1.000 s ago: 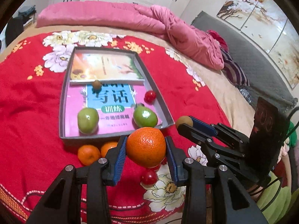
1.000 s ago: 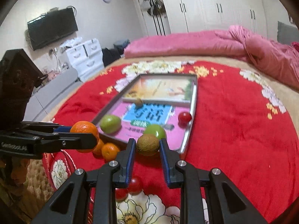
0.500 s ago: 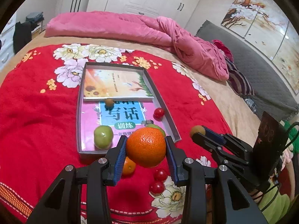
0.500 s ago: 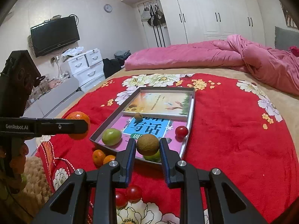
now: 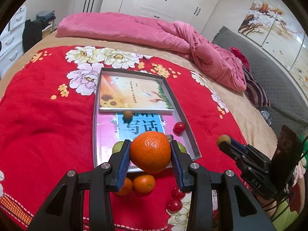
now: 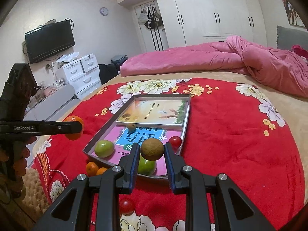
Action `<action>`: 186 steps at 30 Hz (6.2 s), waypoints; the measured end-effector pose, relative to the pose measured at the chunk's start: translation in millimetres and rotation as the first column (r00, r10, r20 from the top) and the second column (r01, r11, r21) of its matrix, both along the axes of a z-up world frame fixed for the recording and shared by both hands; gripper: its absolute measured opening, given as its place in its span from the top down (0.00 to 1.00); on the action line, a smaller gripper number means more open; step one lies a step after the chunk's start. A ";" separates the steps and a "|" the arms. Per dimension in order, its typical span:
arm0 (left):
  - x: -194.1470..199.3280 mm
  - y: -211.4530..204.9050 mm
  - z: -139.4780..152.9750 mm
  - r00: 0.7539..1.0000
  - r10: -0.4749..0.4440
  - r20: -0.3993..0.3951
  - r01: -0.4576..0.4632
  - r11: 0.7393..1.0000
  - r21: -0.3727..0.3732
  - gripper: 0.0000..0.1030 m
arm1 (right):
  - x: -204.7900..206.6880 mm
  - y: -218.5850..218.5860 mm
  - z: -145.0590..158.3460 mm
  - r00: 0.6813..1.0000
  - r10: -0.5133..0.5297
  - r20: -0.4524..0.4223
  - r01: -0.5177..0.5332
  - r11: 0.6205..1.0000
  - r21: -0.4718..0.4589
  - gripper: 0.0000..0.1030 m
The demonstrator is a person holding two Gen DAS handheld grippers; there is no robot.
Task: Organize fruits
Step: 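Carry orange with left tool while right tool carries brown fruit over the tray, then lower orange into tray with left tool while right tool lowers brown fruit, then open the right tool to release the brown fruit into the tray, then open the left tool on the orange and withdraw both tools from the tray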
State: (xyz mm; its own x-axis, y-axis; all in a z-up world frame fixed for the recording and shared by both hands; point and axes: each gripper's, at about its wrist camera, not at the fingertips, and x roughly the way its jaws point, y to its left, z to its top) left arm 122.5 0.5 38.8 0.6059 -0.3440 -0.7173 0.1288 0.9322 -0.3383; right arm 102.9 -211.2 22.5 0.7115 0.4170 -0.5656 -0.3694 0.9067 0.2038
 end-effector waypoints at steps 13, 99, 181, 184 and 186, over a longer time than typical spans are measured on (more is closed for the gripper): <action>18.1 -13.1 -12.5 1.000 -0.008 -0.018 0.009 1.000 0.028 0.60 | 14.1 1.5 -4.1 1.000 0.009 -0.018 -0.009 1.000 -0.028 0.74; 47.9 -61.5 -88.8 0.985 -0.064 -0.163 0.090 0.984 0.154 0.59 | 45.1 29.6 -60.3 0.970 0.093 -0.226 -0.134 0.975 -0.175 0.74; 16.3 -35.6 -39.7 0.996 -0.032 -0.083 0.040 0.994 0.106 0.22 | 32.9 5.9 -17.3 1.000 -0.006 -0.027 0.004 0.998 -0.065 0.19; 14.0 -31.0 -36.9 0.996 -0.029 -0.079 0.037 0.994 0.103 0.22 | 31.5 5.9 -15.7 1.000 -0.002 -0.022 0.000 0.998 -0.062 0.18; 11.6 -28.1 -35.9 0.997 -0.026 -0.076 0.034 0.994 0.105 0.22 | 31.0 5.9 -15.2 1.000 0.001 -0.020 -0.002 0.998 -0.063 0.18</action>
State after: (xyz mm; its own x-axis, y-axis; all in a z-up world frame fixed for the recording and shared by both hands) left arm 134.1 -27.6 2.9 0.5397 -0.2810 -0.7936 0.1352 0.9594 -0.2477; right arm 133.9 -205.2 7.3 0.6994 0.3812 -0.6046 -0.3675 0.9173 0.1533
